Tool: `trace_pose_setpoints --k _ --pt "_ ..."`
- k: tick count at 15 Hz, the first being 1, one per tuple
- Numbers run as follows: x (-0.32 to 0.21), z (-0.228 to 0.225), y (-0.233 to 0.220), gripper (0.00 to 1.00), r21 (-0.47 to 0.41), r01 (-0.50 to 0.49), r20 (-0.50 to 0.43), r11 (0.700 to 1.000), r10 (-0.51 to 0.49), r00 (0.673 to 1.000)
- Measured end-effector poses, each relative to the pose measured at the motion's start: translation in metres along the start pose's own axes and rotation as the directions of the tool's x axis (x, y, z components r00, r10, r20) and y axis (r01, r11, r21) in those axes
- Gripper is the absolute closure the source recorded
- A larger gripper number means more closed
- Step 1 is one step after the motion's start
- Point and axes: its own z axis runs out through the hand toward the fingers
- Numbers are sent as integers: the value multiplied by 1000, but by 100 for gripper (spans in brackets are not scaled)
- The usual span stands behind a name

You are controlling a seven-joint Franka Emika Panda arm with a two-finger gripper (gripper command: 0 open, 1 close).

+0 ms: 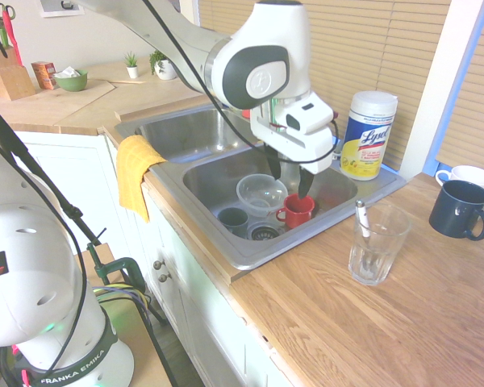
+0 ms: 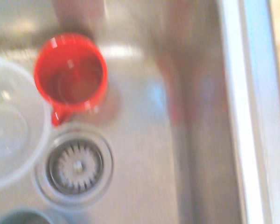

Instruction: Put the spoon into the sink

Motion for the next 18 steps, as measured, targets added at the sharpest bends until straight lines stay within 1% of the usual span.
trace_pose_setpoints --k 4,9,10,12,15,18 --pt "2 -39 4 0 94 -6 -18 996 8 1000" --pt "21 -73 26 0 171 -51 -39 984 59 998" --pt "29 -76 33 0 190 -42 -56 981 53 997" --pt "42 -70 52 0 227 -4 -123 974 33 992" --pt "44 -51 76 0 269 57 -198 961 -3 980" --pt "39 -53 82 0 305 136 -257 943 -56 965"
